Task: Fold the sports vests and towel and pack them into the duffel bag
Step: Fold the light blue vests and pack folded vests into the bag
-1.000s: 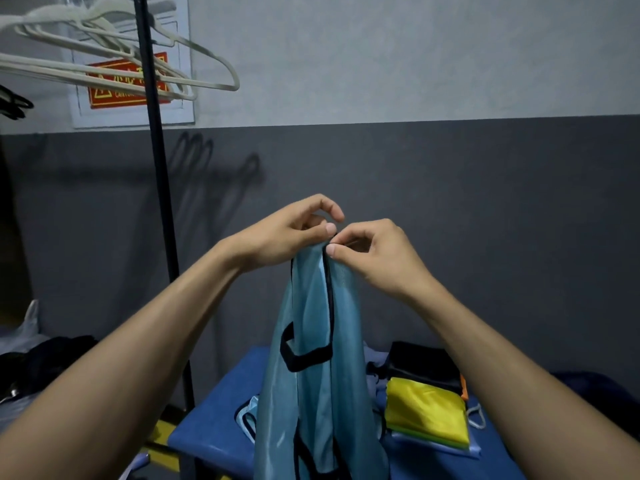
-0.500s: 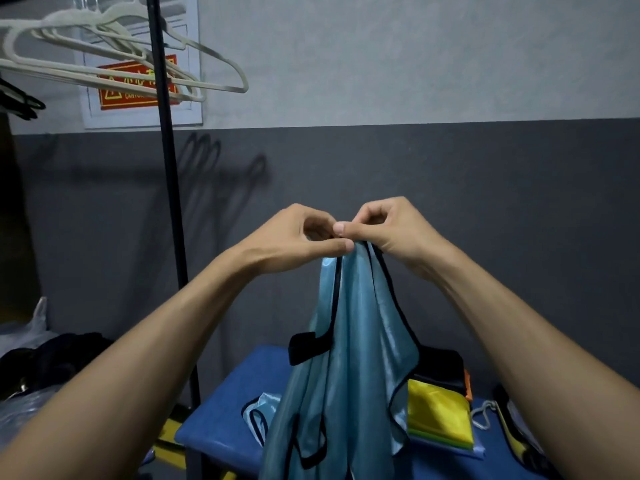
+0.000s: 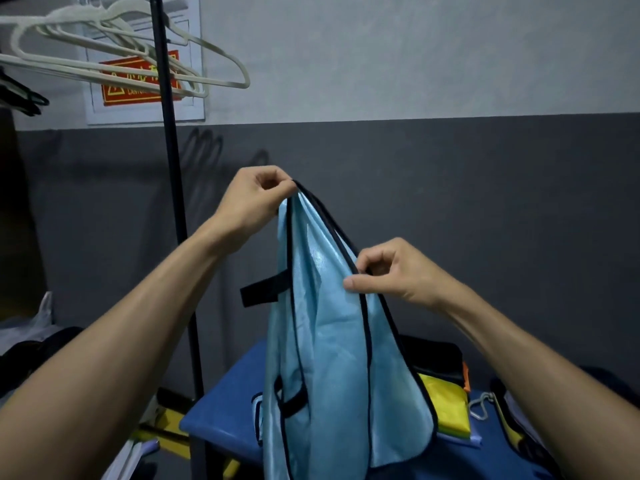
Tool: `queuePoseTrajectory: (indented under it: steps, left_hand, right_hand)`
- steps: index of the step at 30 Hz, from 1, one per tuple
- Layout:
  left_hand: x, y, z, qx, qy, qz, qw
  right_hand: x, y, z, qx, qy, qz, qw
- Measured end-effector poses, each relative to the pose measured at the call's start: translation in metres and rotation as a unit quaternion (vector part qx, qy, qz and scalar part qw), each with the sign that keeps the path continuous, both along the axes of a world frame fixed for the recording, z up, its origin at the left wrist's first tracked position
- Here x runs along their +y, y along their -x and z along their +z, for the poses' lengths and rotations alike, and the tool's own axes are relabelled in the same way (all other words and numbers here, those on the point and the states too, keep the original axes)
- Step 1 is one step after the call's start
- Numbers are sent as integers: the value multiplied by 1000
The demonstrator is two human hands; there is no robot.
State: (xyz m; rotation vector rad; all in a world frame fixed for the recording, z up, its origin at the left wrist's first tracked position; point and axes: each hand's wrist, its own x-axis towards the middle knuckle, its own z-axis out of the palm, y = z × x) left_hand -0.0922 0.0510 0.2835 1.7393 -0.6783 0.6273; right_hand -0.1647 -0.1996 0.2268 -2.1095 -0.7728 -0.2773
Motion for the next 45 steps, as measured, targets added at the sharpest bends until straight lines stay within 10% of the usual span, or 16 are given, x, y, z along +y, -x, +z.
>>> queuePoseTrajectory:
  steps: [8, 18, 25, 34, 39, 45]
  left_hand:
    - [-1, -4, -8, -10, 7, -13, 1000]
    - [26, -16, -32, -6, -198, -15, 980]
    - [27, -20, -61, -18, -283, 28, 959]
    - [36, -39, -59, 77, 50, 3, 996]
    - [38, -49, -54, -68, -143, 166, 973]
    - [39, -51, -71, -130, -281, 136, 941]
  right_hand:
    - [-12, -20, -56, -30, 59, -194, 979]
    - [-44, -40, -38, -8, -270, -298, 916]
    - [-49, -42, -8, -75, -124, -247, 958]
    - [-68, -28, -23, -10, -64, -128, 990]
    - [-78, -34, -53, 22, 99, -112, 989]
    - [-86, -39, -48, -56, 132, -210, 967]
